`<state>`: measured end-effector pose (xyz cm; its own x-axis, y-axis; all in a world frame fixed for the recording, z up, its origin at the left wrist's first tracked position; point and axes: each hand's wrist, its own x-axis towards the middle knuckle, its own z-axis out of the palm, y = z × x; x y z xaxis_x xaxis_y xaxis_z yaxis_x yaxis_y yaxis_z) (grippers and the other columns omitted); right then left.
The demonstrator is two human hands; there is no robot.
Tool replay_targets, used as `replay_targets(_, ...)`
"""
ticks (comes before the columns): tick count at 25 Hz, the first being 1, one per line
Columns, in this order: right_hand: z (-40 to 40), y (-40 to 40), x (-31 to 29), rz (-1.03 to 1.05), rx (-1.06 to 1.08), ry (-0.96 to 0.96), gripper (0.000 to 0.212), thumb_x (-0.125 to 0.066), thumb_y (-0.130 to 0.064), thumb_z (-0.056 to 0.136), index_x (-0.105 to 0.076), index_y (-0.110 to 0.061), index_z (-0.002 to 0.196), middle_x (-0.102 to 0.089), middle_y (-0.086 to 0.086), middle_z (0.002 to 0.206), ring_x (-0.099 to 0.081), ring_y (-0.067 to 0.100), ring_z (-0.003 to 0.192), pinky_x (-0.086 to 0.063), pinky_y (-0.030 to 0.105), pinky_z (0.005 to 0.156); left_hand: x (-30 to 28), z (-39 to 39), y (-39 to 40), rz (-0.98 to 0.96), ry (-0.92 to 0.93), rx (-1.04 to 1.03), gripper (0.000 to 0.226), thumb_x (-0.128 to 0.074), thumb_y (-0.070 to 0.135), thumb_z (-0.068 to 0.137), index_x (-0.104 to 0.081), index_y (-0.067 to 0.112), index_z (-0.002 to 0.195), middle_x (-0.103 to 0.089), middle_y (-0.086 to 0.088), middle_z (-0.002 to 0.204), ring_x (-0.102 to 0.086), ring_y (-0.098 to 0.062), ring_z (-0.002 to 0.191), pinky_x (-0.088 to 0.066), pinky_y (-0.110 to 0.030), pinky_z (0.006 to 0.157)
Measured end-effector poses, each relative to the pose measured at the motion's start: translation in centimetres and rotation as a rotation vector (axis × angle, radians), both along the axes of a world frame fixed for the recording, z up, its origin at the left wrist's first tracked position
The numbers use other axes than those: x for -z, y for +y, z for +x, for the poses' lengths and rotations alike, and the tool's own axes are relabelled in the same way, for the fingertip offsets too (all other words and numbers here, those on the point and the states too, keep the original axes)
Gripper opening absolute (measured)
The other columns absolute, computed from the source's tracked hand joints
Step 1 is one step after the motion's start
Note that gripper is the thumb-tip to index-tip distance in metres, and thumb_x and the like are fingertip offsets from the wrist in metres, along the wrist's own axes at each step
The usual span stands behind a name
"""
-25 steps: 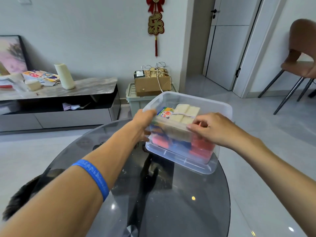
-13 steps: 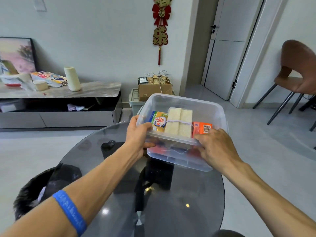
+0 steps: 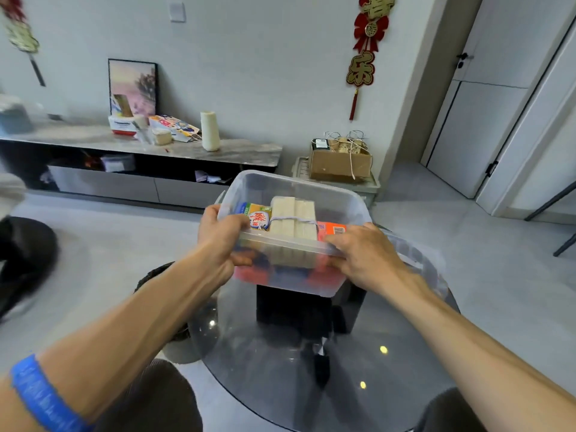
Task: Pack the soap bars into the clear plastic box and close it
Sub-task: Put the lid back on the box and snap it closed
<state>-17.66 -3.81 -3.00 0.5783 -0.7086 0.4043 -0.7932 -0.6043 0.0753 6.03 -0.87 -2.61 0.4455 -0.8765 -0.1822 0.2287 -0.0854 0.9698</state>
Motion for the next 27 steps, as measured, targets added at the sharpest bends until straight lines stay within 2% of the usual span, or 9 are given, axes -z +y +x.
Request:
replay_targets(6, 1.7, -0.9, 2.3, 0.006, 0.015, 0.005, 0.018, -0.076, -0.022, 0.071, -0.058, -0.02, 0.072, -0.055, 0.001, 0.064, -0.047, 0.026, 0.066, -0.019, 0.033, 0.058, 2.1, 4.5, 0.0, 0.209, 0.024, 0.188, 0.027, -0.06, 0.006, 0.084, -0.05, 0.019, 0.105, -0.065, -0.015, 0.113, -0.07, -0.037, 0.079, -0.058, -0.06, 0.065)
replay_targets(7, 1.4, -1.2, 2.3, 0.034, 0.045, 0.01, 0.017, -0.073, -0.021, 0.074, -0.056, -0.019, 0.074, -0.057, 0.002, 0.069, -0.049, 0.028, 0.07, -0.021, 0.034, 0.06, 1.9, 4.7, -0.2, 0.214, -0.137, 0.205, 0.034, -0.064, 0.013, 0.085, -0.049, 0.018, 0.114, -0.063, -0.015, 0.118, -0.069, -0.035, 0.084, -0.058, -0.054, 0.067)
replay_targets(9, 1.0, -1.9, 2.1, 0.05, 0.099, 0.0, 0.012, -0.066, -0.019, 0.076, -0.056, -0.016, 0.08, -0.063, 0.007, 0.08, -0.053, 0.032, 0.08, -0.03, 0.036, 0.061, 1.4, 4.4, -0.5, 0.15, -0.942, 0.112, 0.055, -0.067, 0.03, 0.081, -0.044, 0.018, 0.13, -0.055, -0.013, 0.127, -0.061, -0.037, 0.098, -0.052, -0.045, 0.076)
replay_targets(11, 0.2, -1.6, 1.9, 0.069, 0.068, -0.094, 0.016, -0.061, -0.019, 0.073, -0.056, -0.018, 0.088, -0.064, 0.003, 0.087, -0.053, 0.028, 0.086, -0.039, 0.037, 0.065, 0.9, 2.3, 0.0, -0.325, -1.515, 0.001, 0.053, -0.06, 0.036, 0.08, -0.048, 0.016, 0.128, -0.055, -0.011, 0.126, -0.056, -0.036, 0.102, -0.046, -0.044, 0.083)
replay_targets(13, -1.3, -0.8, 1.6, 0.085, 0.035, -0.363, 0.027, -0.059, -0.024, 0.07, -0.055, -0.025, 0.096, -0.065, -0.007, 0.094, -0.052, 0.017, 0.089, -0.04, 0.035, 0.075, 0.8, -1.0, 0.4, -0.497, -1.622, 0.236, 0.054, -0.048, 0.049, 0.081, -0.052, 0.017, 0.125, -0.062, -0.008, 0.116, -0.058, -0.032, 0.1, -0.046, -0.043, 0.083)
replay_targets(16, -6.2, -1.2, 2.3, 0.143, 0.246, -0.753, 0.025, -0.06, -0.025, 0.074, -0.054, -0.032, 0.098, -0.064, -0.01, 0.102, -0.055, 0.013, 0.095, -0.041, 0.028, 0.076, 2.4, -5.1, -1.4, -0.22, -1.883, 0.425, 0.056, -0.044, 0.059, 0.087, -0.047, 0.019, 0.126, -0.056, -0.007, 0.119, -0.055, -0.03, 0.105, -0.046, -0.041, 0.075)
replay_targets(19, -11.0, -2.8, 5.7, 0.421, 0.509, -0.403, 0.038, -0.068, -0.029, 0.08, -0.056, -0.024, 0.116, -0.059, 0.002, 0.128, -0.052, 0.024, 0.114, -0.043, 0.035, 0.088, 3.5, -6.0, -3.1, -0.273, -2.008, 0.304, 0.048, -0.047, 0.058, 0.089, -0.048, 0.021, 0.12, -0.057, -0.004, 0.112, -0.06, -0.026, 0.094, -0.036, -0.035, 0.058)
replay_targets(22, -12.5, -3.9, 9.3, 0.633, 0.503, -0.152, 0.066, -0.07, -0.043, 0.081, -0.045, -0.021, 0.137, -0.045, 0.003, 0.146, -0.043, 0.025, 0.129, -0.041, 0.039, 0.1, 4.2, -5.5, -3.9, -0.481, -2.004, 0.23, 0.04, -0.061, 0.052, 0.085, -0.058, 0.015, 0.1, -0.064, -0.006, 0.088, -0.063, -0.029, 0.075, -0.03, -0.031, 0.048)
replay_targets(27, -11.8, -6.6, 10.7, 0.386, 0.534, 0.11, 0.044, -0.059, -0.043, 0.09, -0.054, -0.011, 0.12, -0.055, 0.012, 0.124, -0.05, 0.032, 0.113, -0.047, 0.042, 0.085, 4.2, -5.0, -7.1, -0.503, -1.907, 0.265, 0.039, -0.063, 0.052, 0.084, -0.056, 0.014, 0.086, -0.063, -0.009, 0.08, -0.062, -0.033, 0.075, -0.033, -0.033, 0.052)
